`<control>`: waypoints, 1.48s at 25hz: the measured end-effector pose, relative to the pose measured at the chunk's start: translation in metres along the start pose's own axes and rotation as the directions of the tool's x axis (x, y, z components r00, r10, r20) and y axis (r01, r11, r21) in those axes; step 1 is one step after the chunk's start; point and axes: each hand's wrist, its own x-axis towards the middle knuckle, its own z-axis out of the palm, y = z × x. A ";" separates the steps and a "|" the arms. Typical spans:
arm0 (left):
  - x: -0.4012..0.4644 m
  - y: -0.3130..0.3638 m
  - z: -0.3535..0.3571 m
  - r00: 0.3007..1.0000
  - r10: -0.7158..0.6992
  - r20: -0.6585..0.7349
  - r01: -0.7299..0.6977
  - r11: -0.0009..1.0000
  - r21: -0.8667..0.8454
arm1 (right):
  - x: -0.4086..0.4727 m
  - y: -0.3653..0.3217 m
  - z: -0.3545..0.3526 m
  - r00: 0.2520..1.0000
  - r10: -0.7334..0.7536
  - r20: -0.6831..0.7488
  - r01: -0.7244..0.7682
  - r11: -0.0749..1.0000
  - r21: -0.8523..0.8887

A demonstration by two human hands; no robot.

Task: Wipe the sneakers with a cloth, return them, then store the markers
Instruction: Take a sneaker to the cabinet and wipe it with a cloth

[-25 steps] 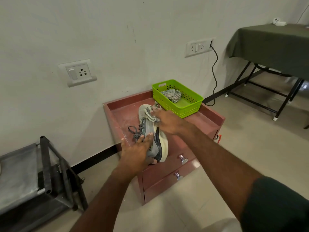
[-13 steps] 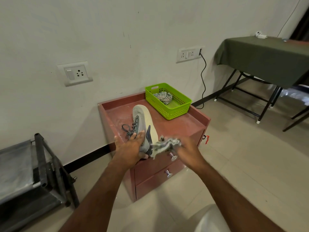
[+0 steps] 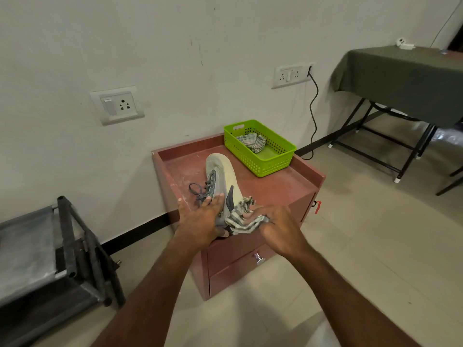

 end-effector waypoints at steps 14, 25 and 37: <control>-0.001 0.012 0.001 0.982 -0.136 -0.131 0.075 0.917 -0.393 | 0.030 0.000 0.029 0.995 0.051 -0.082 -0.042 0.993 0.109; -0.017 0.005 -0.007 0.977 -0.164 -0.134 0.041 0.769 -0.638 | 0.047 0.033 -0.001 0.869 0.257 -0.422 -0.209 0.965 0.158; -0.006 0.005 -0.002 0.961 -0.249 -0.122 0.125 0.783 -0.609 | 0.046 0.018 0.010 0.941 0.173 0.291 -0.238 0.949 0.206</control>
